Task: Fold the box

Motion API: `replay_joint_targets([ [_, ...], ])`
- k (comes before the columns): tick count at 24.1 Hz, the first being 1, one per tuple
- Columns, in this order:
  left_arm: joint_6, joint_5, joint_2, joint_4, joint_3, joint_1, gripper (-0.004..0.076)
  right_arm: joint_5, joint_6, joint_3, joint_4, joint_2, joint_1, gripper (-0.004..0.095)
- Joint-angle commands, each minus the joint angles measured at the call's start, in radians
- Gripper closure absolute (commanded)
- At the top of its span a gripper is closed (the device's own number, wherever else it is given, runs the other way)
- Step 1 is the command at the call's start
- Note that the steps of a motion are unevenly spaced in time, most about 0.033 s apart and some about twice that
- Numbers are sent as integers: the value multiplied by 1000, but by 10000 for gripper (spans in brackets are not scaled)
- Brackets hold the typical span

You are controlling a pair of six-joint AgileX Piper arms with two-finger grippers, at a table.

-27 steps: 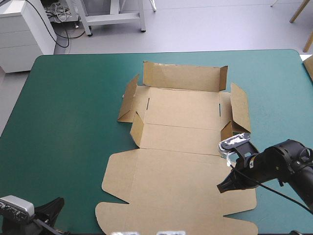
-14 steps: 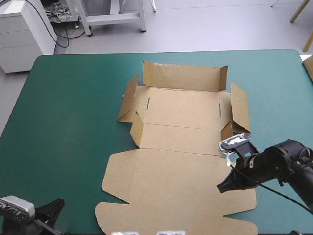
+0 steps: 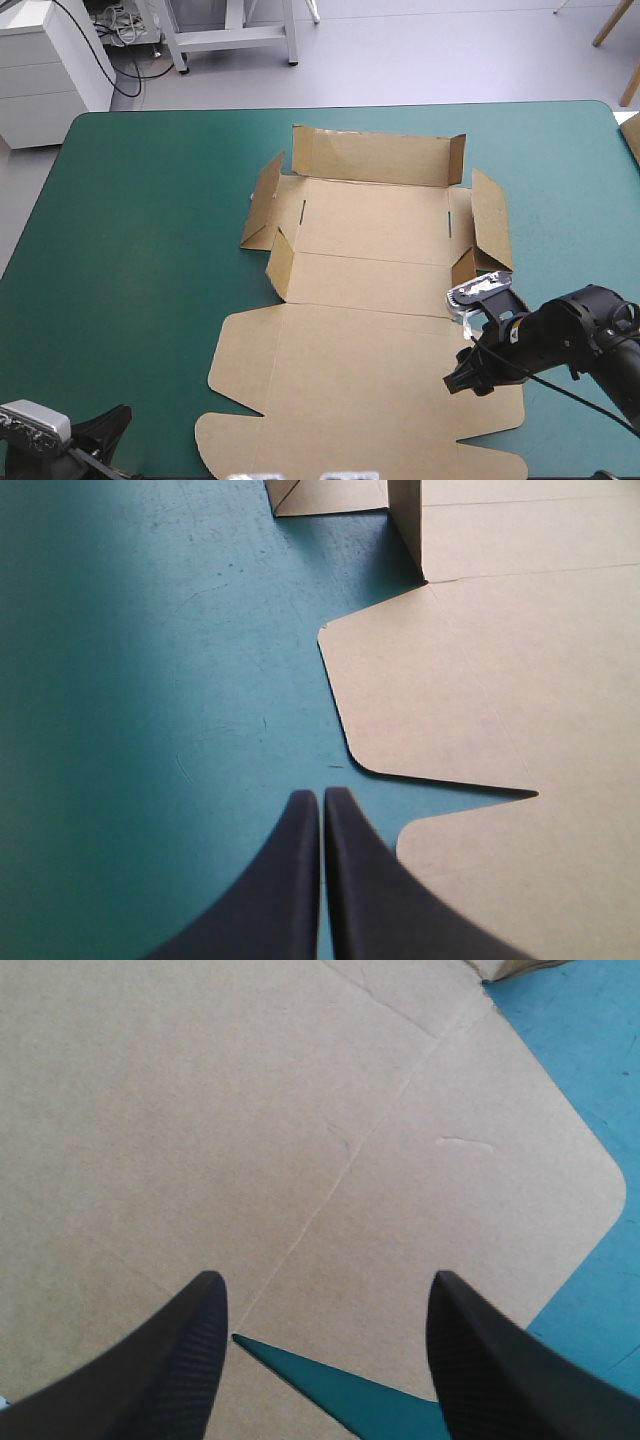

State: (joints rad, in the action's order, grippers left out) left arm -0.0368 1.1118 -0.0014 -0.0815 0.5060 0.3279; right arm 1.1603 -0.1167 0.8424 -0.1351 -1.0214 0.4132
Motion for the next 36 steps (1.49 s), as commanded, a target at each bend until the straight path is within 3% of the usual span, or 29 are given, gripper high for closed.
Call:
replay_joint_targets([
  [1,-4,-61,19,-13,21,2,731,9,5,52,11,8,0,357],
  [8,-4,-61,19,-13,21,2,731,9,174,282,187,8,0,357],
  [24,-4,-56,19,-13,21,2,731,9,212,392,291,-308,-6,357],
  [31,-4,-56,19,-13,21,2,731,5,198,459,199,-446,-133,357],
  [34,-4,-56,19,-13,21,2,731,-32,111,457,77,-495,-205,357],
  [36,-4,-56,19,-13,21,2,731,-78,110,457,75,-517,-205,357],
])
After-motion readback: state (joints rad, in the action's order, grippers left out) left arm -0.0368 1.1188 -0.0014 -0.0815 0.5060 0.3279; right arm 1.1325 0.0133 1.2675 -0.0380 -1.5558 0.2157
